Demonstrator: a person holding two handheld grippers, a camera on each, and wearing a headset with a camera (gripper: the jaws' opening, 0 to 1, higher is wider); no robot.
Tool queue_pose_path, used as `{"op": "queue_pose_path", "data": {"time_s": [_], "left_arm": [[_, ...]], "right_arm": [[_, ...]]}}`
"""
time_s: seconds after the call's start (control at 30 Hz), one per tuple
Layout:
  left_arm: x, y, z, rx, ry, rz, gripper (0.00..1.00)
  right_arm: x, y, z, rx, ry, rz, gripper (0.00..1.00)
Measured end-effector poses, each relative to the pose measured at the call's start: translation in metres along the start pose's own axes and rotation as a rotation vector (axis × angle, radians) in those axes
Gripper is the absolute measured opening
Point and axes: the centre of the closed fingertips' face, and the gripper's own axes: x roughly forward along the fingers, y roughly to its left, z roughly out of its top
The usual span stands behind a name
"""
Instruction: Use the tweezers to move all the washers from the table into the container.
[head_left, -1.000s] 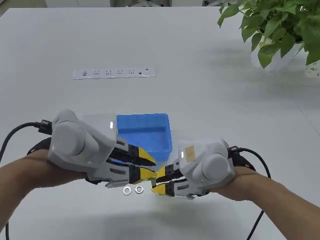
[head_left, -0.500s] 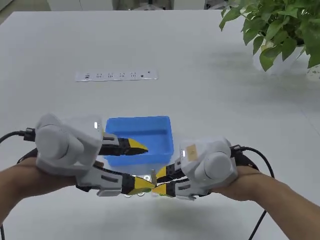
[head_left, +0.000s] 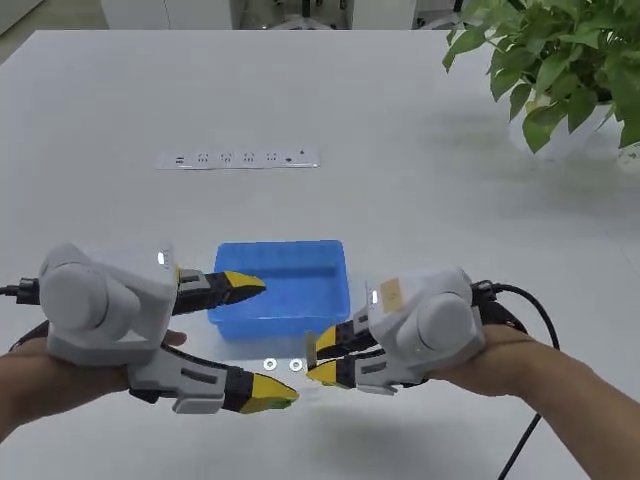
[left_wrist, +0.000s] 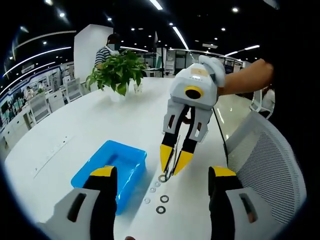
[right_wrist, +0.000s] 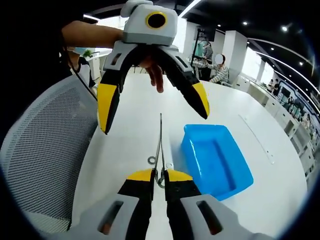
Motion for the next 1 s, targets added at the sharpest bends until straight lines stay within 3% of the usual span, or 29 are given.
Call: {"op": "queue_pose_path", "data": {"time_s": [0.3, 0.7, 1.0], "left_arm": [[-0.01, 0.006, -0.003, -0.038, -0.017, 0.048, 0.88], [-0.021, 0.021, -0.011, -0.067, -0.032, 0.116, 0.99], [-0.028, 0.029, -0.013, -0.076, -0.04, 0.141, 0.99]], "right_arm": [[-0.006, -0.015, 0.013, -0.003, -0.017, -0.01, 0.09], [-0.004, -0.035, 0.022, -0.014, -0.027, -0.005, 0.09], [-0.002, -0.053, 0.024, -0.031, -0.027, -0.014, 0.09]]}}
